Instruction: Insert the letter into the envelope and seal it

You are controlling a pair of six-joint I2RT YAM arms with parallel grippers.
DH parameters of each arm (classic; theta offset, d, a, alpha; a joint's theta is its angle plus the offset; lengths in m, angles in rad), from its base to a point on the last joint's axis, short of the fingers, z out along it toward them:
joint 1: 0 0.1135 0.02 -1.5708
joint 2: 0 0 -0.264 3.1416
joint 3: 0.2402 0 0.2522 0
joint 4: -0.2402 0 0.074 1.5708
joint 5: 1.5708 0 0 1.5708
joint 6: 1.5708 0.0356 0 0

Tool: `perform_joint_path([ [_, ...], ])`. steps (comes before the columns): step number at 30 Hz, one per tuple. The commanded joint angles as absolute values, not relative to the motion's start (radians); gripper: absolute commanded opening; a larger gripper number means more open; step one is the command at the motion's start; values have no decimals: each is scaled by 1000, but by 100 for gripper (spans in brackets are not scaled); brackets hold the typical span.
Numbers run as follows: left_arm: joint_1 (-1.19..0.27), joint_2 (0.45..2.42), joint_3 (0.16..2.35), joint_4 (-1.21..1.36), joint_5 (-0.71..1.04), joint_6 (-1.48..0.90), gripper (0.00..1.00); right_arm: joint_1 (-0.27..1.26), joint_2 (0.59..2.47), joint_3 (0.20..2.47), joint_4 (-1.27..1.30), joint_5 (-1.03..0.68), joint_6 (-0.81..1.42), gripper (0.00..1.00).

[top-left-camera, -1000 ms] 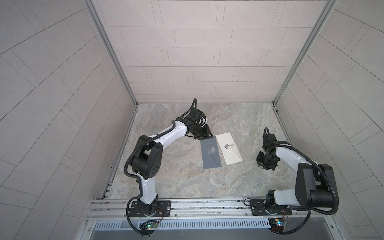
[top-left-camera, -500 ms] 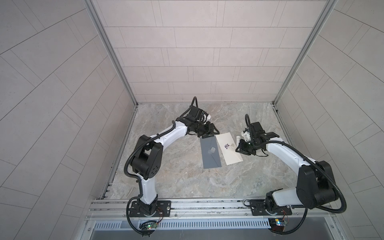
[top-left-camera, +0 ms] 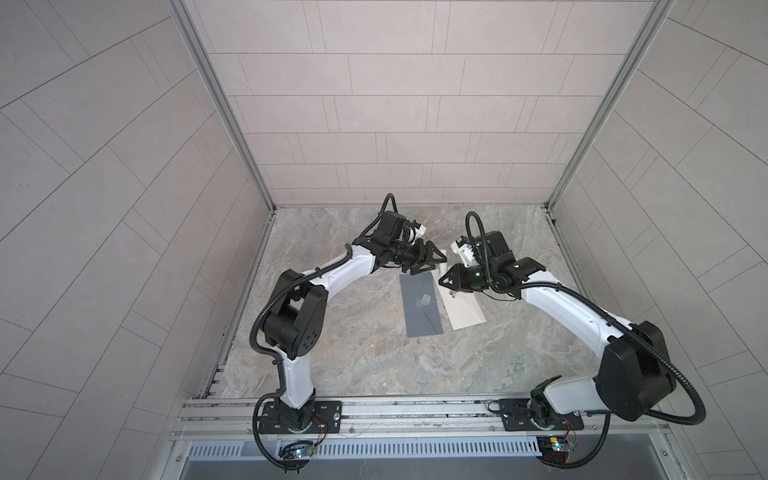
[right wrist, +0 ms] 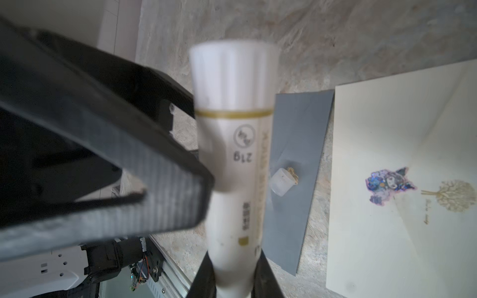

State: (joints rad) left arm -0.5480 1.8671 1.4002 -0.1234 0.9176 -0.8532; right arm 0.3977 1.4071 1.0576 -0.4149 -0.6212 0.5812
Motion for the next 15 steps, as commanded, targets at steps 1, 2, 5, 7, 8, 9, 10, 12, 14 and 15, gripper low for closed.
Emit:
perform_joint_path([
  [1,-557,1860,1389,-95,931,-866,62,410,1428,1089,-335,-609,625,0],
  [2,-558,1860,1388,-86,934,-869,61,415,1431,1093,-320,-608,633,0],
  [5,-559,1860,1391,-66,936,-885,54,434,1444,1102,-293,-594,652,0],
  [7,-560,1863,1391,-60,936,-893,44,445,1448,1103,-281,-580,660,0],
  [8,-561,1864,1391,-63,935,-895,38,447,1449,1101,-278,-571,665,0],
  [9,-561,1862,1389,-68,932,-894,31,449,1447,1096,-269,-566,670,0],
  [10,-561,1861,1386,-72,931,-891,26,449,1442,1092,-266,-561,670,0],
  [12,-558,1849,1381,-97,922,-865,17,449,1435,1091,-286,-529,663,0],
  [14,-557,1828,1386,-171,894,-789,14,444,1423,1095,-335,-491,646,5],
  [15,-558,1811,1396,-238,862,-720,11,436,1419,1097,-365,-479,639,18],
])
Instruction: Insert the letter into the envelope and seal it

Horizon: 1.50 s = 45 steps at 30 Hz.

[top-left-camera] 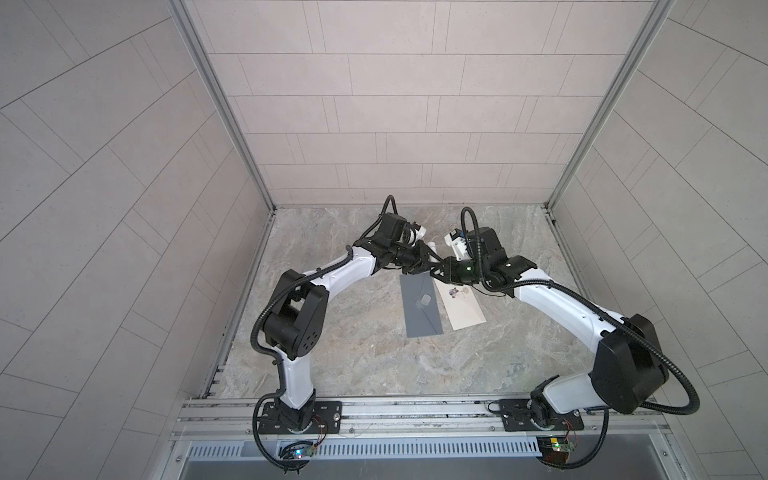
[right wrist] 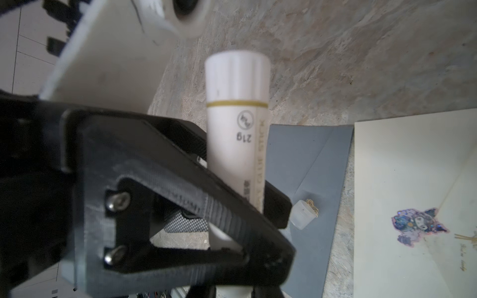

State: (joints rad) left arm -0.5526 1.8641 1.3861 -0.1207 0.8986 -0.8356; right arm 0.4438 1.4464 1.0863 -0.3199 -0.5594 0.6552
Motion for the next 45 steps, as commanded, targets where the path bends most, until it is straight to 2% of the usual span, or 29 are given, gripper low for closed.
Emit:
perform_joint_path([
  [1,-559,1798,1407,-294,834,-641,8,423,1415,1094,-388,-474,636,28],
  [2,-561,1783,1420,-377,791,-553,6,406,1410,1089,-408,-480,632,36],
  [3,-566,1767,1430,-447,744,-464,3,385,1402,1085,-425,-492,627,39],
  [5,-574,1741,1435,-573,659,-313,0,344,1376,1073,-441,-513,622,43],
  [9,-594,1694,1405,-701,569,-107,0,296,1326,1071,-428,-582,586,48],
  [15,-610,1640,1364,-701,630,-34,0,320,1378,1155,-459,-744,542,48],
  [26,-635,1635,1372,-669,638,-58,0,440,1474,1200,-370,-781,599,47],
  [36,-642,1635,1367,-642,699,-84,0,447,1501,1180,-270,-756,674,30],
  [40,-639,1635,1371,-638,700,-99,1,451,1504,1173,-265,-751,686,12],
  [41,-635,1638,1374,-637,700,-111,8,449,1498,1166,-265,-740,690,9],
  [44,-609,1633,1355,-575,732,-178,44,430,1468,1139,-254,-702,715,4],
  [45,-600,1627,1341,-539,749,-215,49,418,1457,1129,-243,-692,733,2],
])
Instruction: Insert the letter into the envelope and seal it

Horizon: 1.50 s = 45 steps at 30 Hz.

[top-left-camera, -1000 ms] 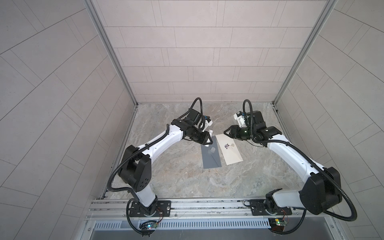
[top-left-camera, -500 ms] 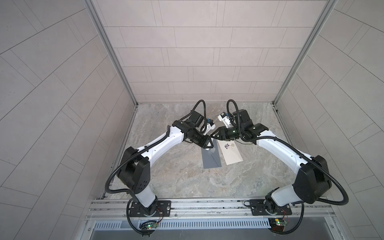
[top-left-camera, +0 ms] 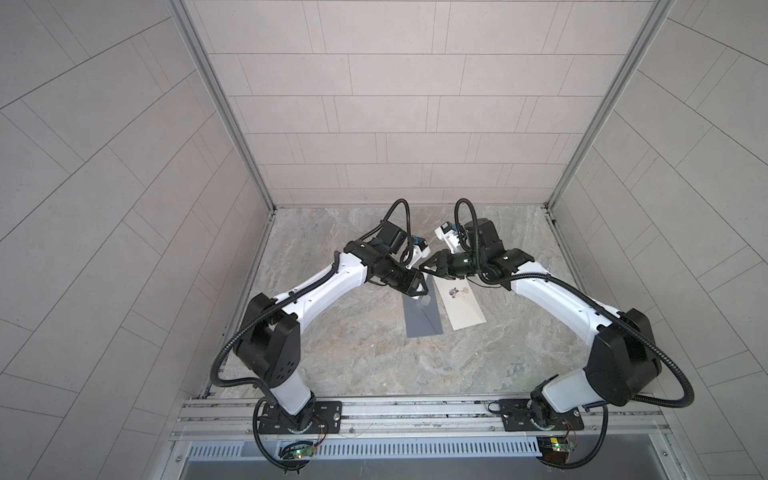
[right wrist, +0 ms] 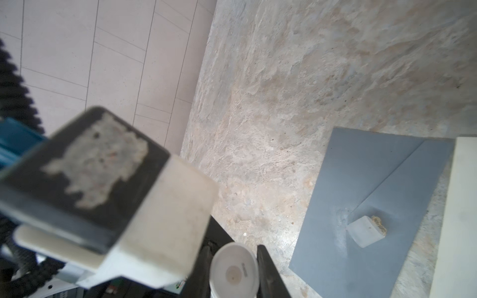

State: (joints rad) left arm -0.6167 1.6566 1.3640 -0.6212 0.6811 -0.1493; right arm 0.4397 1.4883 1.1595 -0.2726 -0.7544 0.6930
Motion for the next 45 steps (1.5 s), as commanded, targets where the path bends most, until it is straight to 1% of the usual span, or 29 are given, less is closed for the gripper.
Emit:
perform_joint_path([
  [1,-585,1617,1320,-483,777,-259,53,400,1444,1114,-224,-688,758,1],
  [3,-560,1596,1269,-345,821,-364,60,366,1422,1083,-174,-688,820,0],
  [5,-549,1589,1223,-211,846,-451,63,346,1404,1060,-119,-690,873,0],
  [10,-550,1617,1227,-192,791,-455,63,342,1396,1058,-106,-672,930,0],
  [14,-551,1637,1241,-182,762,-452,61,345,1392,1028,-49,-673,999,0],
  [23,-554,1671,1268,-172,795,-455,51,363,1405,1010,17,-688,1051,0],
  [29,-554,1681,1278,-183,808,-445,34,372,1410,1006,63,-707,1082,0],
  [31,-554,1677,1279,-191,808,-445,23,373,1411,1005,76,-709,1093,0],
  [33,-554,1670,1281,-204,809,-439,9,374,1411,1007,84,-718,1098,0],
  [35,-552,1657,1279,-203,804,-441,0,374,1411,1012,84,-730,1097,0],
  [38,-538,1635,1262,-147,813,-494,0,372,1411,1011,84,-756,1095,0],
  [41,-502,1613,1216,15,877,-618,0,361,1411,1003,100,-819,1082,0],
  [45,-446,1598,1135,432,1030,-925,0,334,1403,971,161,-954,1046,0],
])
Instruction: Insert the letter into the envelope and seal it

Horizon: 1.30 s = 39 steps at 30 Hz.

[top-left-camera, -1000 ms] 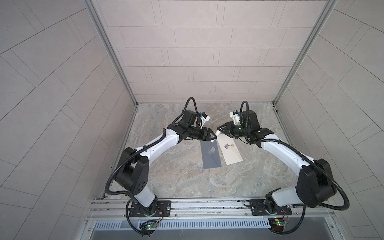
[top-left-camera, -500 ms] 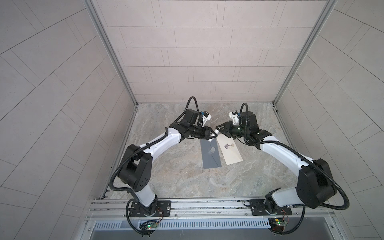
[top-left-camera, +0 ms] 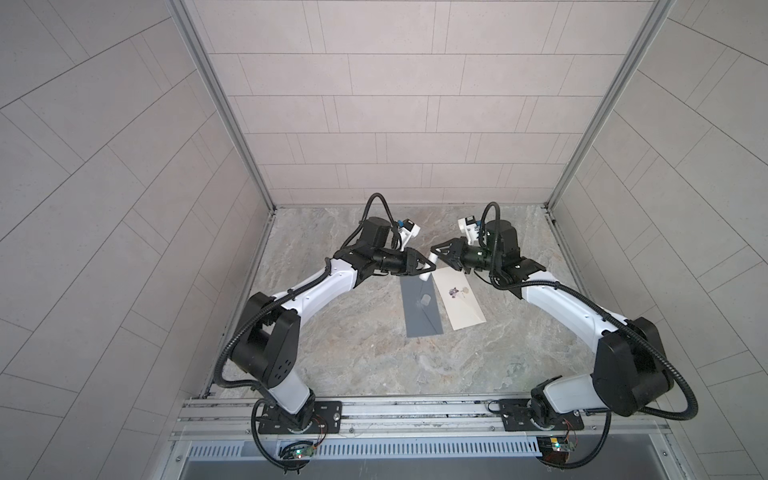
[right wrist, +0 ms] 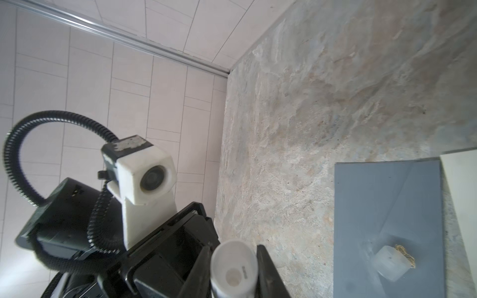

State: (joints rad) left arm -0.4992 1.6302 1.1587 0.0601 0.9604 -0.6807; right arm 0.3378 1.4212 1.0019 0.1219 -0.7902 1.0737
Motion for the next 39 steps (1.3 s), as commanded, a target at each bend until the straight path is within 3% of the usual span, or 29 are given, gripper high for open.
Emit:
perform_joint_path([
  [1,-437,1602,1125,537,1069,-1000,0,328,1398,965,161,-985,1021,0],
  [9,-378,1682,1104,1316,1222,-1603,0,316,1358,955,-14,-1149,743,0],
  [13,-376,1673,1098,1297,1258,-1606,0,312,1356,991,-226,-1151,567,0],
  [14,-377,1668,1098,1265,1265,-1583,0,310,1358,996,-244,-1145,561,0],
  [15,-374,1656,1093,1217,1266,-1546,0,310,1360,1004,-262,-1128,558,6],
  [17,-374,1619,1083,1006,1263,-1389,0,308,1353,1025,-303,-1064,554,31],
  [18,-373,1586,1079,837,1246,-1257,0,307,1345,1032,-308,-1026,566,39],
  [20,-378,1508,1090,384,1142,-901,0,301,1327,1042,-289,-959,609,47],
  [22,-409,1462,1180,-140,954,-466,0,295,1307,1048,-255,-896,657,57],
  [25,-460,1464,1228,-375,760,-267,0,287,1284,1063,-229,-834,696,59],
  [31,-536,1414,1176,-393,525,-192,0,285,1285,1088,-170,-796,758,58],
  [39,-586,1389,1150,-365,461,-191,0,360,1334,1130,-178,-740,735,57],
])
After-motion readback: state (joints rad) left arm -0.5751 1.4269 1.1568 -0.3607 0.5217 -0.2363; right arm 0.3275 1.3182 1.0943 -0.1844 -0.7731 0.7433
